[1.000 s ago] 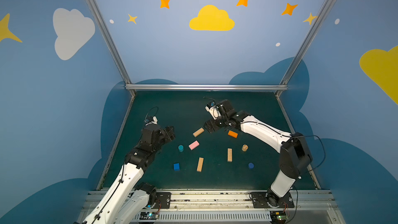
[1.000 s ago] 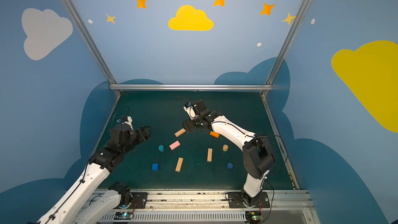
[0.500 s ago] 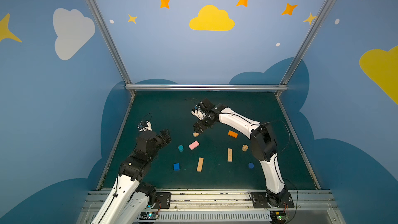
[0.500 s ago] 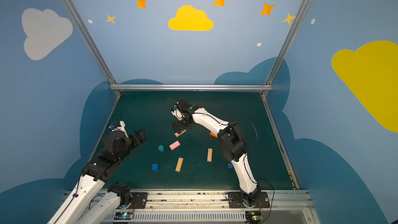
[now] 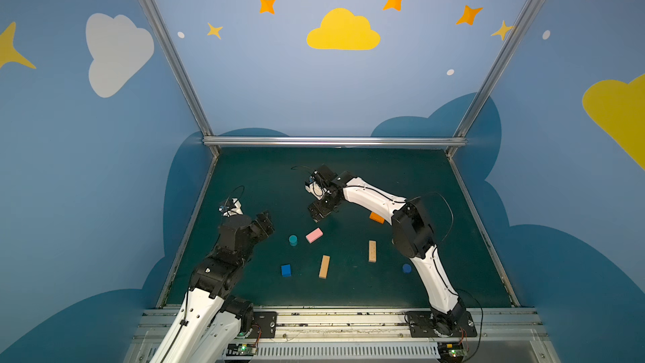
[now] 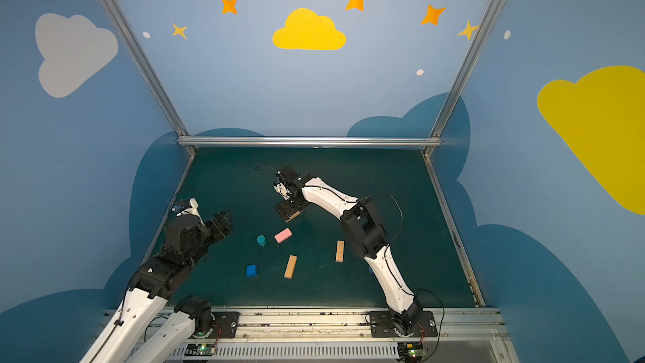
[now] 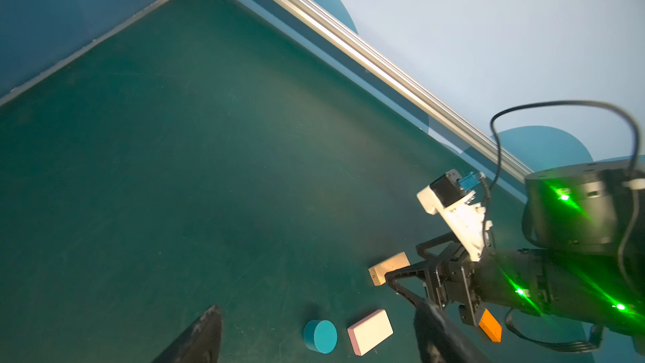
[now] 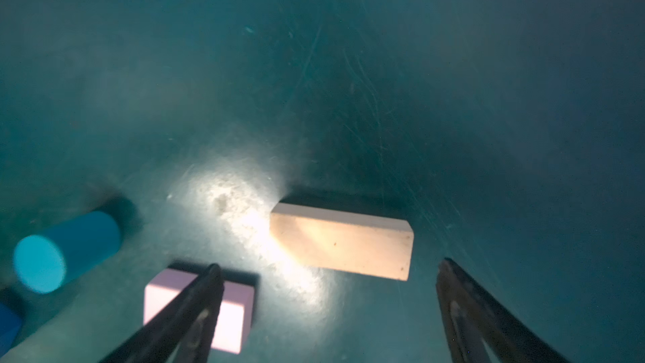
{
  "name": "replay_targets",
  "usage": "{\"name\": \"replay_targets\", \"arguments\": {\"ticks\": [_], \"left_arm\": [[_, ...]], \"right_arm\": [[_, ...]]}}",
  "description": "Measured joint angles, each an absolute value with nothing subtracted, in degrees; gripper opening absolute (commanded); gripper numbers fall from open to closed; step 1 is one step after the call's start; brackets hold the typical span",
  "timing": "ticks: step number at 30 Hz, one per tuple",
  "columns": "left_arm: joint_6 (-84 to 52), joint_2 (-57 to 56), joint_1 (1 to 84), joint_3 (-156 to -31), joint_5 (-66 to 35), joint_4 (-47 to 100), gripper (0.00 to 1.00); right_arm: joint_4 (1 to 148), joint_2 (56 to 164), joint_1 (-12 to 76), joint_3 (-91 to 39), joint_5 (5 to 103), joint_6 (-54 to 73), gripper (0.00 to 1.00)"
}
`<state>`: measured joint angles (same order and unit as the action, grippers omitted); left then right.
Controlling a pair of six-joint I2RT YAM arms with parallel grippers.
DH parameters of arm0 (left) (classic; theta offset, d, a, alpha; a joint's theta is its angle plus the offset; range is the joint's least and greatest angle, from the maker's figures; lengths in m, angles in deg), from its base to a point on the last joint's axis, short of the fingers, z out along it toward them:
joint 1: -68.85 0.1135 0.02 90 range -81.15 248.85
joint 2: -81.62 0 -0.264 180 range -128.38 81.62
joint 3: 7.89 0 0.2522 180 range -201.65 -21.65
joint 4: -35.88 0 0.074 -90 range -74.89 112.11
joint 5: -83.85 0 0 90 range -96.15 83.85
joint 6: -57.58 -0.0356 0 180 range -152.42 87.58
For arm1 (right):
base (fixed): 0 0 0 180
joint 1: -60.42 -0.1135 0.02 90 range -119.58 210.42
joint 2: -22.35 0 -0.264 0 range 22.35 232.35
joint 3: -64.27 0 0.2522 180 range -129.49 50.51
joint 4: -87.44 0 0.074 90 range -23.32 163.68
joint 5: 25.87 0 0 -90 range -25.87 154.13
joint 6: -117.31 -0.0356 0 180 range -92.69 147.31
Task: Build the wood block tower
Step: 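Lower the right gripper and close it on the light wooden block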
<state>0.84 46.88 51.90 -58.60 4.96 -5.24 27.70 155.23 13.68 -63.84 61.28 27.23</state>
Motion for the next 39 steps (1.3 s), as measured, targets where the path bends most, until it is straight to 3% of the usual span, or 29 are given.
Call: {"name": "replay_targets", "arguments": {"ticks": [12,39], "left_arm": [[0.8,48.1,51.9,-58.6,6.7,-5.9,0.86],[0.8,48.8,51.9,-58.6,7.0,-6.9,0.86]], "right_arm": [[27.0,160.1,13.7,-68.9,62.6,24.4,0.93],[24.8,160.2,12.6,-69.3,63.1,23.7,0.91]]}}
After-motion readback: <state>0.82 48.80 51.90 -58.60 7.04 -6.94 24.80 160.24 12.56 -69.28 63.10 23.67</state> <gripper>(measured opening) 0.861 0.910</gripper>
